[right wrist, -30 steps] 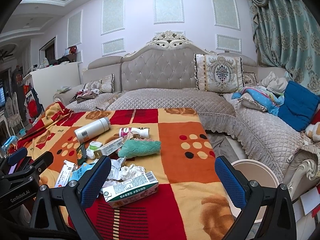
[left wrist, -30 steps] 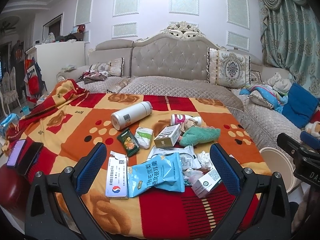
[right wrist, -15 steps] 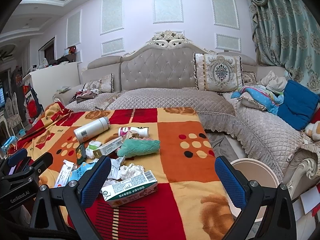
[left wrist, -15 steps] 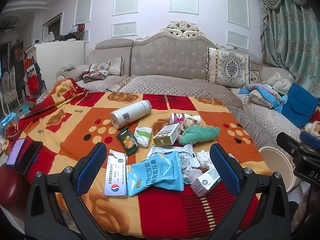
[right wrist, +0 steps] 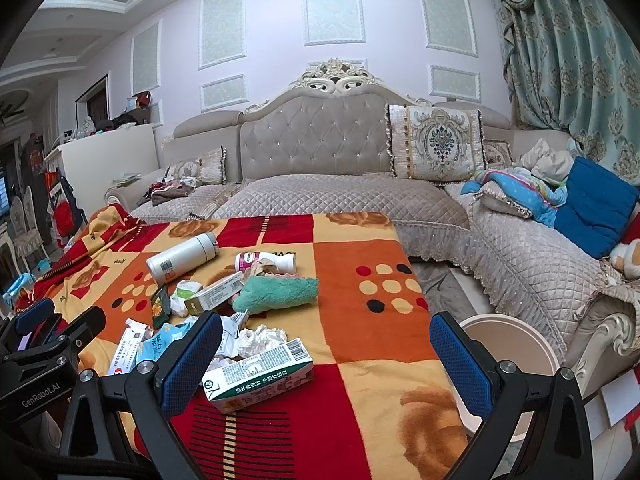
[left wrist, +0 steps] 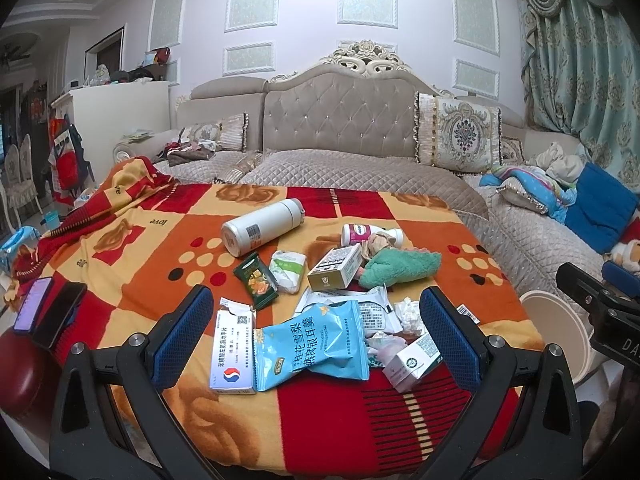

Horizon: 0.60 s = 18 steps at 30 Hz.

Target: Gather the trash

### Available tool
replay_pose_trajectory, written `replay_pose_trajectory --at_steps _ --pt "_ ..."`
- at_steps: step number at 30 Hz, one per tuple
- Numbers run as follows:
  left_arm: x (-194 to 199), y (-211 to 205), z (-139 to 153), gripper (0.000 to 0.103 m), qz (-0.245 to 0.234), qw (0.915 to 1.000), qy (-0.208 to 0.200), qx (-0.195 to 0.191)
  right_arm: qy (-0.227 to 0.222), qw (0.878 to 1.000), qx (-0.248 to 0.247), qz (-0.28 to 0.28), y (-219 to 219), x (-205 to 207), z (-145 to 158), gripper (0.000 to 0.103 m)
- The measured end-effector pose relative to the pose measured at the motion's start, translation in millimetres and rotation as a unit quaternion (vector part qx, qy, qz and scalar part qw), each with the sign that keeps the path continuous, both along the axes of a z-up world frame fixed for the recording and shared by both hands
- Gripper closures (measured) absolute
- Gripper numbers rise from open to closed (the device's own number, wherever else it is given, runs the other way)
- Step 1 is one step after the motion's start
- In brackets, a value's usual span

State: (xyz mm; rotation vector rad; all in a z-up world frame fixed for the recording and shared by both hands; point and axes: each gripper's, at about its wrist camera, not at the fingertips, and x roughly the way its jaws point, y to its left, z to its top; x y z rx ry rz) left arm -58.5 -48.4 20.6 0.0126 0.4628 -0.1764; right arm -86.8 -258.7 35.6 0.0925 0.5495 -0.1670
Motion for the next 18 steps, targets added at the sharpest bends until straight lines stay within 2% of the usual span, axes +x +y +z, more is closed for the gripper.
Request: replay_pose_trajectory --at_steps 3,8,18 --pt "0.3 0.0 0.3 0.001 0.000 1.0000 0.000 0.000 -0.020 1.000 -0.004 0.000 0.2 -1.1 -0.8 0.000" --pt "0.2 -0.1 0.6 0.001 0.001 1.0000 0.001 0.000 -0.006 1.000 0.000 0.001 -0.1 -0.3 -0.5 0.000" --pt "0.1 -0.4 -0.6 0.001 0.000 1.0000 0.002 0.000 -0.013 1.000 -0.007 0.002 0.6 -1.7 -2.7 0.000"
